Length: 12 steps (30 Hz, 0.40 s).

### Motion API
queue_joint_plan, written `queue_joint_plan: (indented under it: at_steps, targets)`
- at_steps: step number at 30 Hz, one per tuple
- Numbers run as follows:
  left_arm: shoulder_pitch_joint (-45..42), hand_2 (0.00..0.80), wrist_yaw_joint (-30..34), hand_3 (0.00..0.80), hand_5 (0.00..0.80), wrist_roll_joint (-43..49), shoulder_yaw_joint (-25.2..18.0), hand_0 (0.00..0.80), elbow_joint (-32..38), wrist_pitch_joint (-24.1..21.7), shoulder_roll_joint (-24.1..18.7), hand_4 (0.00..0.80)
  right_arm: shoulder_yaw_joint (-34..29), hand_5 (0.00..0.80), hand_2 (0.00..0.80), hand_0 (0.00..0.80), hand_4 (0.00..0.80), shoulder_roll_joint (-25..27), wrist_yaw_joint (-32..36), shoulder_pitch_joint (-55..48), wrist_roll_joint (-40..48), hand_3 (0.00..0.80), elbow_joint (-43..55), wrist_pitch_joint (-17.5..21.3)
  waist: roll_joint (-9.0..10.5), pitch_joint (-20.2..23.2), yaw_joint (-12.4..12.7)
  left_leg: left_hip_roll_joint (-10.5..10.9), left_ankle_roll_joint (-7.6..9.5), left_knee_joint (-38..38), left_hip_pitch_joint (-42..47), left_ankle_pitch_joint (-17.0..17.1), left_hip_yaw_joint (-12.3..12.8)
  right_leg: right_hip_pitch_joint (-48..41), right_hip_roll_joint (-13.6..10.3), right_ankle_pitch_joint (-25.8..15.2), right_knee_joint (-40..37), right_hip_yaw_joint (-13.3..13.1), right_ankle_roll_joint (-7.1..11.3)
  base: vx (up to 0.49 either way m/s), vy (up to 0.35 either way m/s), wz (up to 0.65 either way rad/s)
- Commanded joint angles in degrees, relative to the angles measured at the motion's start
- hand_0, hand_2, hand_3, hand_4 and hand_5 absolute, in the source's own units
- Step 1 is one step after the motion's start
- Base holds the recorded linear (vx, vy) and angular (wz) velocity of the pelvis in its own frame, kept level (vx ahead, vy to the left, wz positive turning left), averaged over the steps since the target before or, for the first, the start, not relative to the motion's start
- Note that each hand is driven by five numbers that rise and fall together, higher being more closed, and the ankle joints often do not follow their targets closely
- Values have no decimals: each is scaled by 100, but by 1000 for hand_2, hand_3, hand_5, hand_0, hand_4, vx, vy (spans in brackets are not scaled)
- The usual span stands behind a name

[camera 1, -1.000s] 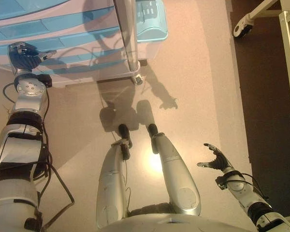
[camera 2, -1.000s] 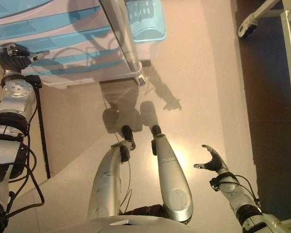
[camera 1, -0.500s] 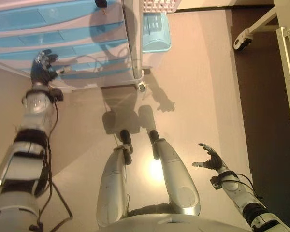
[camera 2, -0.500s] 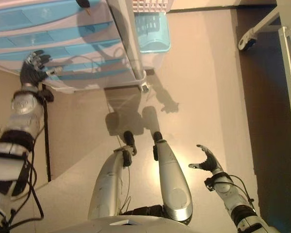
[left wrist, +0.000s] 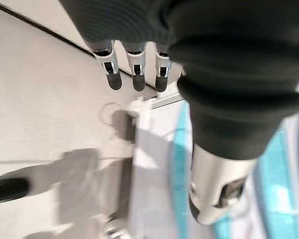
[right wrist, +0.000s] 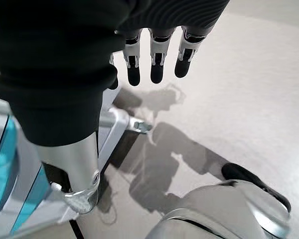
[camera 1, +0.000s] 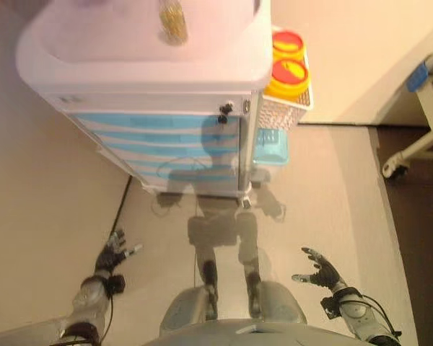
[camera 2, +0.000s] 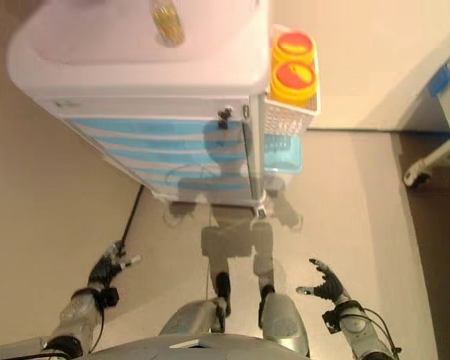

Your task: Open the drawer and pick up the medicine

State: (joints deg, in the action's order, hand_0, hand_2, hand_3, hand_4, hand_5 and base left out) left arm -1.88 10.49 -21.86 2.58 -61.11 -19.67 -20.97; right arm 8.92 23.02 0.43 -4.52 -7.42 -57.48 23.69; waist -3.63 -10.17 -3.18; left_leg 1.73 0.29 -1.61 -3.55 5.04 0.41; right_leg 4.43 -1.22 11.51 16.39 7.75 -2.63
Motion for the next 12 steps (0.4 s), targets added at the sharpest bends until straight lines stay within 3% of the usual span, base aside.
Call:
queue_joint_plan:
  at_steps: [1, 5, 12]
  targets:
    - [170, 0, 487, 0, 0, 178, -25, 0, -311, 54, 73, 0, -12, 0, 0, 0, 0, -50, -154, 154, 52, 0, -112, 6, 151, 118, 58, 222, 64, -170, 392, -809, -35, -447, 91, -470, -826, -69, 295, -55, -52, 23]
    - [96, 0, 739, 0, 0, 254, 76, 0, -828, 163, 415, 0, 12, 0, 0, 0, 0, -257, -154, 381, 139, 0, -604, -157, 196, 228, 178, 221, 70, -51, 561, -817, -50, -657, 56, -498, -996, 64, 312, -61, -37, 8]
    - [74, 0, 1050, 0, 0, 110, 217, 0, -1218, 379, 832, 0, 10, 0, 0, 0, 0, -535, 566, 523, 506, 0, -1178, -427, 335, 292, 288, 237, 136, 6, 696, -898, 80, -835, 30, -638, -1279, 174, 377, -47, -22, 4]
